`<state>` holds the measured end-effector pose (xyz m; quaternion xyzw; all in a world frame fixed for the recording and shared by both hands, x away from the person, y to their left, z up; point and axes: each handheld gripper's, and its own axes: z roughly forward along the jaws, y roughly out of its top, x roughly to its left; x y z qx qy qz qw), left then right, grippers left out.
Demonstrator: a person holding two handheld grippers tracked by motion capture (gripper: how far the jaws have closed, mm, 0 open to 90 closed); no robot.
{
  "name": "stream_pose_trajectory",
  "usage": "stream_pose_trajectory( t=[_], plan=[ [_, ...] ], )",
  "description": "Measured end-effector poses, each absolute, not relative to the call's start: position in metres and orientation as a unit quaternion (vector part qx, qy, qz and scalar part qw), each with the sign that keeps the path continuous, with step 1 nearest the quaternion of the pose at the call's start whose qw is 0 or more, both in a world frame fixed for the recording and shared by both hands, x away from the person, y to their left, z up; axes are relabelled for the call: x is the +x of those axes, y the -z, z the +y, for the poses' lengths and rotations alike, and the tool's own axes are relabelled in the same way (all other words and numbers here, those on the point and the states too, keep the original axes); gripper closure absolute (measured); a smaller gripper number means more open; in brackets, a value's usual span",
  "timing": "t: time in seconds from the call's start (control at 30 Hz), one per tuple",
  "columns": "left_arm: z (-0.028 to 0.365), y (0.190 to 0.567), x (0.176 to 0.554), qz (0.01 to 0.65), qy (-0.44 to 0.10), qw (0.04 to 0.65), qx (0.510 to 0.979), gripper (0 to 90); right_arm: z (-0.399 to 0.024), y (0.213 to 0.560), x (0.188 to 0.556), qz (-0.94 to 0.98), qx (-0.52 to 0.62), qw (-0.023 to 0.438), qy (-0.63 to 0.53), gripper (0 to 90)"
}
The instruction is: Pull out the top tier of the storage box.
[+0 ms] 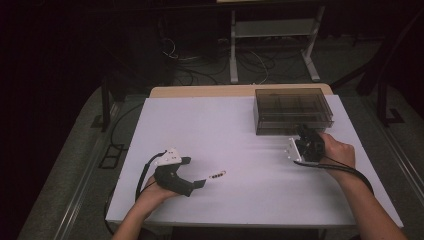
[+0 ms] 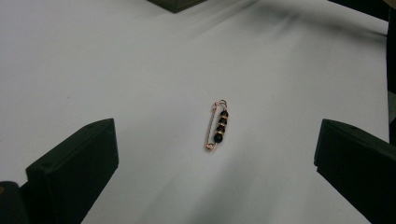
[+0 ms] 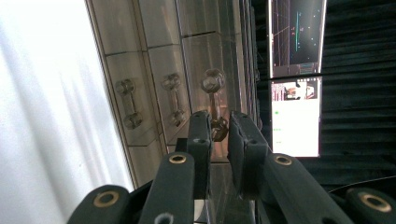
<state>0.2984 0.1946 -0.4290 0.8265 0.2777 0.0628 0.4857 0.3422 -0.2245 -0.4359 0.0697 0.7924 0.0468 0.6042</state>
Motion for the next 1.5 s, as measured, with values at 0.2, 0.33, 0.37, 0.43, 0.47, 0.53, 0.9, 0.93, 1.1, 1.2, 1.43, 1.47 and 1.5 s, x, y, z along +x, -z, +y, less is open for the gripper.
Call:
stream_pose_trajectory(
  t=[0.2,0.33,0.37,0.43,0.47,0.53,0.9,0.93,1.1,1.2,1.43,1.47,1.5],
  plan=[
    [0.195,0.429,0.298,0.277,-0.063,0.487,0.826,0.0,-0.225,0.436,0.34,0.793,0.069,0.604,-0.048,78.4],
    [0.195,0.429,0.298,0.278,-0.063,0.487,0.825,0.0,-0.226,0.435,0.337,0.794,0.067,0.603,-0.048,78.4],
    [0.195,0.428,0.298,0.278,-0.063,0.488,0.825,0.0,-0.226,0.435,0.336,0.794,0.067,0.602,-0.048,78.4],
    [0.195,0.428,0.298,0.278,-0.063,0.488,0.825,0.0,-0.226,0.435,0.335,0.794,0.065,0.602,-0.049,78.4],
    [0.195,0.428,0.297,0.278,-0.063,0.488,0.825,0.0,-0.226,0.435,0.334,0.794,0.066,0.602,-0.049,78.4],
    [0.195,0.428,0.297,0.278,-0.064,0.488,0.825,0.0,-0.226,0.435,0.333,0.796,0.066,0.6,-0.051,78.4],
    [0.195,0.428,0.297,0.278,-0.064,0.489,0.824,0.0,-0.228,0.434,0.327,0.795,0.068,0.6,-0.051,78.4],
    [0.195,0.428,0.297,0.277,-0.064,0.489,0.824,0.0,-0.228,0.435,0.327,0.795,0.069,0.6,-0.052,78.4],
    [0.195,0.428,0.297,0.277,-0.064,0.489,0.825,0.0,-0.228,0.435,0.326,0.795,0.066,0.601,-0.051,75.7],
    [0.195,0.428,0.297,0.278,-0.063,0.489,0.825,0.0,-0.228,0.435,0.324,0.798,0.064,0.597,-0.055,70.4],
    [0.195,0.428,0.297,0.278,-0.064,0.489,0.824,0.0,-0.227,0.431,0.31,0.793,0.066,0.601,-0.071,59.0],
    [0.195,0.428,0.297,0.277,-0.064,0.489,0.825,0.0,-0.227,0.43,0.308,0.792,0.065,0.603,-0.071,58.0],
    [0.195,0.428,0.297,0.277,-0.064,0.489,0.825,0.0,-0.226,0.43,0.306,0.791,0.067,0.604,-0.074,56.6]
  ],
)
